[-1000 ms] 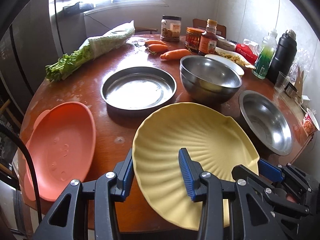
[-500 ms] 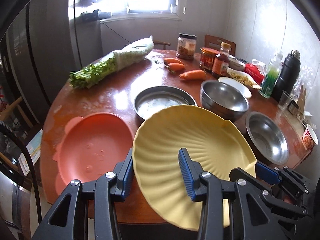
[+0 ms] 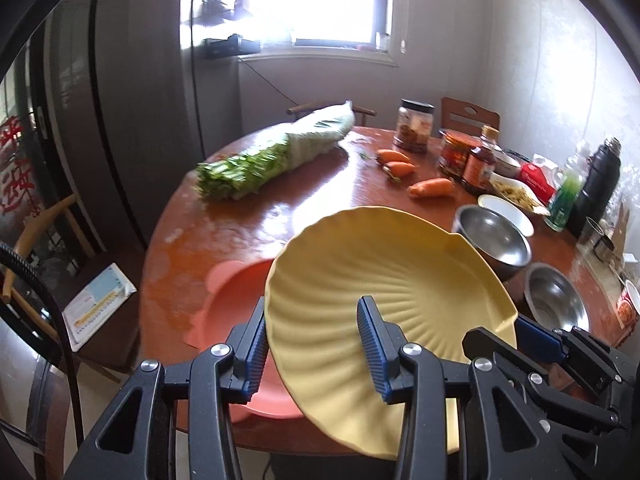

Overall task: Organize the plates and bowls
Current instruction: 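Carry the yellow shell plate with the left tool onto the pink bowl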

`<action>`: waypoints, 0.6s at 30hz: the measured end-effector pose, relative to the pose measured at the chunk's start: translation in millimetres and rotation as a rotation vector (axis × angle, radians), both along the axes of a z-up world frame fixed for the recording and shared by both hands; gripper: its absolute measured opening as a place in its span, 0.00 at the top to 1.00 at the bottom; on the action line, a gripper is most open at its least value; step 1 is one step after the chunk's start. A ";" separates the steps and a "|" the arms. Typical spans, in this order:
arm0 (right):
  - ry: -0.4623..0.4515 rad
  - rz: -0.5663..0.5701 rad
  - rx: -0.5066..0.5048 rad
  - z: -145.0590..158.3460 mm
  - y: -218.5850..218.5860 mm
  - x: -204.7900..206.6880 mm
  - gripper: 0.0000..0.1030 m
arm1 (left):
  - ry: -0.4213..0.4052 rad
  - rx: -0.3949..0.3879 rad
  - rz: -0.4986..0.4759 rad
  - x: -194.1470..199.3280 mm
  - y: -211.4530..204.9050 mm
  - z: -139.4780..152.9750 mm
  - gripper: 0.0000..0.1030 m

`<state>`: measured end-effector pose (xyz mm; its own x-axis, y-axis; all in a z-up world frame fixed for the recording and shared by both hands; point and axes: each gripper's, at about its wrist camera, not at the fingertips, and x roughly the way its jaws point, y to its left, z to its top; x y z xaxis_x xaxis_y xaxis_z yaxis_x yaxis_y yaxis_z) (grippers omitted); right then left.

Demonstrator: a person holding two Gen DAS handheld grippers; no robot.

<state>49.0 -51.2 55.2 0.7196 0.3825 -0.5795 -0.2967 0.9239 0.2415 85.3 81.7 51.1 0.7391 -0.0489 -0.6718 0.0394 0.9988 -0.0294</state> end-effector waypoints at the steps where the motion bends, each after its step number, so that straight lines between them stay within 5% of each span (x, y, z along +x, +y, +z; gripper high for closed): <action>1: -0.003 0.010 -0.002 1.2 5.4 2.4 0.63 | -0.003 -0.001 0.009 1.5 4.9 1.5 0.58; 18: 0.059 0.082 -0.043 -24.1 72.6 34.9 0.63 | 0.067 -0.026 0.088 29.4 68.9 -36.9 0.58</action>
